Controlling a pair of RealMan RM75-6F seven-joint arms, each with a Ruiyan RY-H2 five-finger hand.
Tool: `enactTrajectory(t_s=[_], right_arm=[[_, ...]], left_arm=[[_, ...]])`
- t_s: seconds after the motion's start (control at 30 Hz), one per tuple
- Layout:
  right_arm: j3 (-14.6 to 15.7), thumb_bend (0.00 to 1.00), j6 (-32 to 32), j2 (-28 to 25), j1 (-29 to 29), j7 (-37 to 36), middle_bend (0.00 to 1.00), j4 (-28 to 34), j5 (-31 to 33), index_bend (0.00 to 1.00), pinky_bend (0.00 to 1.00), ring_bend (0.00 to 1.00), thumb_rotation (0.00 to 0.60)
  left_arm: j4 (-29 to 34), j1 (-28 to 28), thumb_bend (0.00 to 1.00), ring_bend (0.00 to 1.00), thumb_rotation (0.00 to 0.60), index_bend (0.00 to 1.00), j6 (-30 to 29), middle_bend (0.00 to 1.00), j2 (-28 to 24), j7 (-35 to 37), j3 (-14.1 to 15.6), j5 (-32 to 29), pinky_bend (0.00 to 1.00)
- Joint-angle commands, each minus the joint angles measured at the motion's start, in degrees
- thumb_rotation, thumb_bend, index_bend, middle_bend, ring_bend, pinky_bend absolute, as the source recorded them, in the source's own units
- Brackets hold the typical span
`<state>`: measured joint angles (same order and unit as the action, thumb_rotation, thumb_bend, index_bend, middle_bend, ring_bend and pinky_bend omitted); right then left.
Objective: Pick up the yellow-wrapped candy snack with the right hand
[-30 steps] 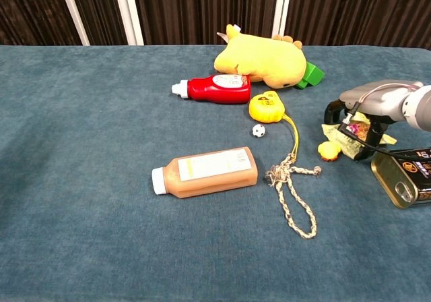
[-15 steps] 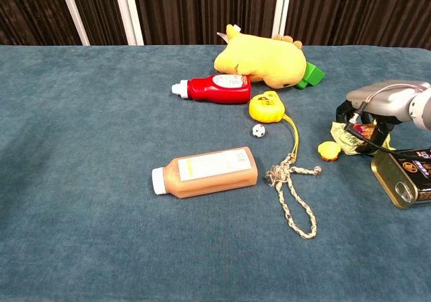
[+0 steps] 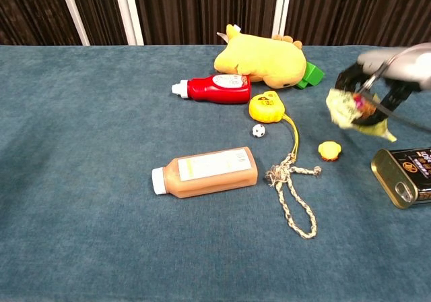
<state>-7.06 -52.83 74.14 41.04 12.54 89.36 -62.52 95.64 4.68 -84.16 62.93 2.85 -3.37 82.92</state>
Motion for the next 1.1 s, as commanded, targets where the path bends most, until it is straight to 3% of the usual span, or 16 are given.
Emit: enactTrajectory(t_s=[0.03,0.27,0.47,0.83,1.1], right_arm=[[-1.47,0.58,-2.04,-4.08,-1.52,-4.16,0.50,4.70,-4.18,0.53,0.16,0.50,0.600],[-3.45,0.57,-5.70,-9.11,-3.47,-12.68,0.49,11.84,-11.01,0.53,0.16,0.49,0.600],[-4.78,0.57,-9.72,-10.81,-5.12,-17.89,0.48,14.03,-15.24,0.53,0.16,0.49,0.600],[-9.40,0.56,-12.83,-14.02,-5.78,-27.17,0.48,14.68,-15.69,0.53,0.16,0.49,0.600],[-9.87,0.56,-13.08,-16.90,-6.75,-33.79,0.48,15.58,-17.93,0.53,0.16,0.49,0.600]], left_arm=[[-0.26,-0.02,0.35,0.00,0.600,0.20,-0.34,0.00,0.29,-0.58,0.09,0.43,0.00],[-0.44,-0.07,0.35,0.00,0.600,0.20,-0.46,0.00,0.46,-0.76,0.08,0.42,0.00],[-0.31,-0.10,0.35,0.00,0.600,0.20,-0.50,0.00,0.38,-0.77,0.12,0.48,0.00],[-0.19,-0.07,0.35,0.00,0.600,0.20,-0.31,0.00,0.32,-0.68,0.01,0.16,0.00],[-0.15,-0.12,0.35,0.00,0.600,0.20,-0.52,0.00,0.38,-0.86,0.03,0.33,0.00]])
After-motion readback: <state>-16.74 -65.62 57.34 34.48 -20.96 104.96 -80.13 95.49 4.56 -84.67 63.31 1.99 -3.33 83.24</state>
